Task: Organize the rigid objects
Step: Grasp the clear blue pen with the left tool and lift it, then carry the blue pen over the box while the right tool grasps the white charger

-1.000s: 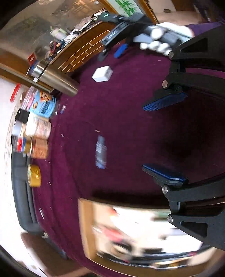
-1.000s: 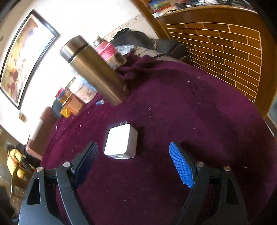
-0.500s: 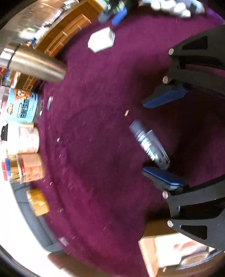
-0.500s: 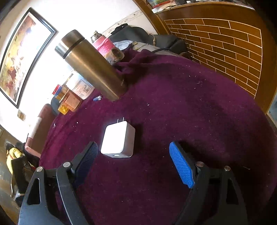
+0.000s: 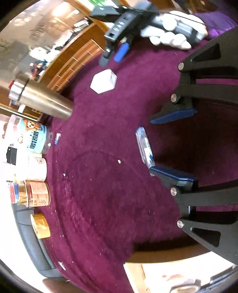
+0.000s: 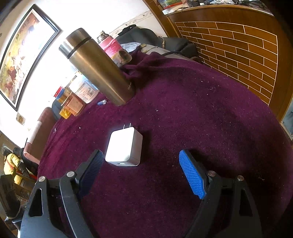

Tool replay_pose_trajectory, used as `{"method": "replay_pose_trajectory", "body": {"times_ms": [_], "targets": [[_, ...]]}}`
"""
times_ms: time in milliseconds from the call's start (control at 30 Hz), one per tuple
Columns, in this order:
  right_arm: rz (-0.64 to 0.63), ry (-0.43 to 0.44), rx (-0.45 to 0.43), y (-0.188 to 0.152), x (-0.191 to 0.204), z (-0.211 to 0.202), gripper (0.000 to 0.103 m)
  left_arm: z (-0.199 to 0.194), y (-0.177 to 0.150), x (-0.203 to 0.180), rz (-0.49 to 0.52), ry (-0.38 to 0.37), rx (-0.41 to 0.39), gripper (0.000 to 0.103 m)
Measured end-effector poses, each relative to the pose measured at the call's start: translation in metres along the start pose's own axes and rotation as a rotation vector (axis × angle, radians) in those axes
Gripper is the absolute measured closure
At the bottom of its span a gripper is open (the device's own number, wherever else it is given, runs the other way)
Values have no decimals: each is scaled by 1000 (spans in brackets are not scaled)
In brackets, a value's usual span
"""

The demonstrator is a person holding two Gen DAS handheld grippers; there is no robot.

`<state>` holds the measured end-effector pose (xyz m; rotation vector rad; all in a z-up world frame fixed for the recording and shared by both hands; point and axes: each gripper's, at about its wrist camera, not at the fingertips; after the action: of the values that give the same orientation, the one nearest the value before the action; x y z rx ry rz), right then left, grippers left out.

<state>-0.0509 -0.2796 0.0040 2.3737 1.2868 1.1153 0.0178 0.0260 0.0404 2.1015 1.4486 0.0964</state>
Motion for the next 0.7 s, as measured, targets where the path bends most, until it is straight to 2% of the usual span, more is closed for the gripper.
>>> {"method": "replay_pose_trajectory", "body": {"times_ms": [67,167,200,267,300,333,367,400,500,600,667,700], "targets": [[-8,-7,0,0,1,1,18,2,6,-6,34,19,-17,60],[-22,-18,1,0,3,2,18,12,13,-25,205,127,-36,52],[-23,-19,1,-1,4,2,18,19,12,-28,240,150,-17,52],[-18,-16,1,0,3,1,18,31,3,-30,250,118,67,53],[-15,-14,1,0,3,1,17,27,-2,-34,266,130,46,58],[-12,-12,0,0,2,1,17,25,-6,-38,280,121,53,77],[-11,-12,0,0,2,1,17,22,-9,-42,278,91,64,87],[-11,-12,1,0,2,1,17,20,-12,-45,272,66,78,91],[-10,-11,0,0,2,1,17,15,-17,-55,291,78,64,91],[-10,-13,0,0,3,1,17,19,-13,-60,272,58,54,90],[-11,-13,0,0,2,1,17,26,-16,-65,271,81,56,82],[-11,-13,0,0,3,1,17,25,-19,-69,287,95,29,75]]}}
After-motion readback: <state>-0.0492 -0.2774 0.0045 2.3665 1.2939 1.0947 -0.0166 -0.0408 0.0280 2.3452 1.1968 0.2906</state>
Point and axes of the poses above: each gripper's, at about its wrist camera, not at the fingertips, and z roughly the way its jaws point, x to its left, y to its top, and after that the axes turned 2 degrees about -z, right-handed
